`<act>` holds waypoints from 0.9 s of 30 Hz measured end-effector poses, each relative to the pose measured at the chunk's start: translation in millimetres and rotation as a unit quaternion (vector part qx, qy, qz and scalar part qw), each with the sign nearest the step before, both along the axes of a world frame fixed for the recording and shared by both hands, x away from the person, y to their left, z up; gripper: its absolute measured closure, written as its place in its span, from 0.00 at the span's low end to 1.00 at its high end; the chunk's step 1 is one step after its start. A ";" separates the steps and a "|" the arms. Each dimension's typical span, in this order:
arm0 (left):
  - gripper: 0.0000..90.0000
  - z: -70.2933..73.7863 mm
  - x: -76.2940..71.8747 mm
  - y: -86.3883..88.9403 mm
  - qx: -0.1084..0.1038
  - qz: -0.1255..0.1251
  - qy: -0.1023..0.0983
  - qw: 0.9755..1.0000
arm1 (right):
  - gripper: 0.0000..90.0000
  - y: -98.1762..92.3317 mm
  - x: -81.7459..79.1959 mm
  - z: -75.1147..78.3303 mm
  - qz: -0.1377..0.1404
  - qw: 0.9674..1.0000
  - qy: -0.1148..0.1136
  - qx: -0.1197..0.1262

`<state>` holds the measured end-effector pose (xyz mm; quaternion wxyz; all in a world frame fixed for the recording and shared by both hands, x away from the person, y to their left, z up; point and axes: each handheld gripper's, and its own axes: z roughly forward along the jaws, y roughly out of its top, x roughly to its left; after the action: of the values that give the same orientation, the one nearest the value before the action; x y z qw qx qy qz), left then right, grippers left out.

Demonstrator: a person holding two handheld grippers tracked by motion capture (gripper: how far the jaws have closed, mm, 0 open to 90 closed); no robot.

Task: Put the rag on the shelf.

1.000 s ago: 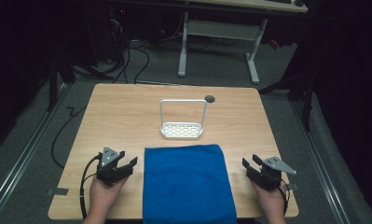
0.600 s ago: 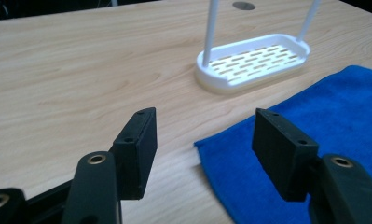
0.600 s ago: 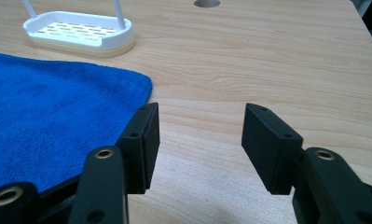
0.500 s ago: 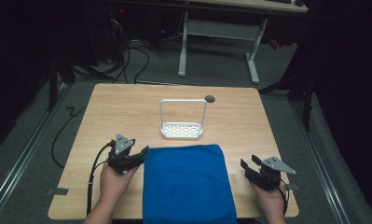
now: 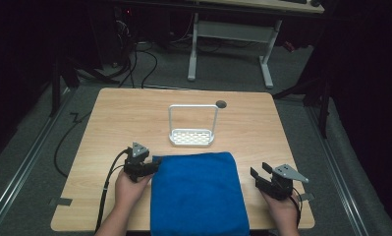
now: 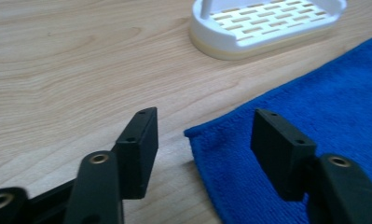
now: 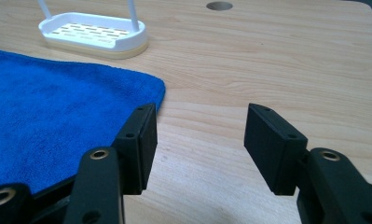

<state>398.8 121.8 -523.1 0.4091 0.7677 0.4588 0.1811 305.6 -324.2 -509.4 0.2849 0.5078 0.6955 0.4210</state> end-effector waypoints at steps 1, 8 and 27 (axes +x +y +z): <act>0.49 1.0 0.4 1.8 -0.005 -0.001 -0.003 1.000 | 0.52 3.2 3.7 0.0 0.004 1.000 -0.001 0.007; 0.51 -1.2 5.2 3.9 0.012 -0.006 0.001 1.000 | 0.52 15.1 15.0 7.1 0.014 1.000 -0.002 0.004; 0.57 1.0 15.8 1.6 0.002 -0.007 0.007 1.000 | 0.53 52.7 94.5 12.8 0.022 1.000 0.006 0.020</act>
<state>414.6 123.3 -522.0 0.4056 0.7731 0.4555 0.1740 400.1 -271.5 -496.6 0.2610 0.5004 0.6995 0.4384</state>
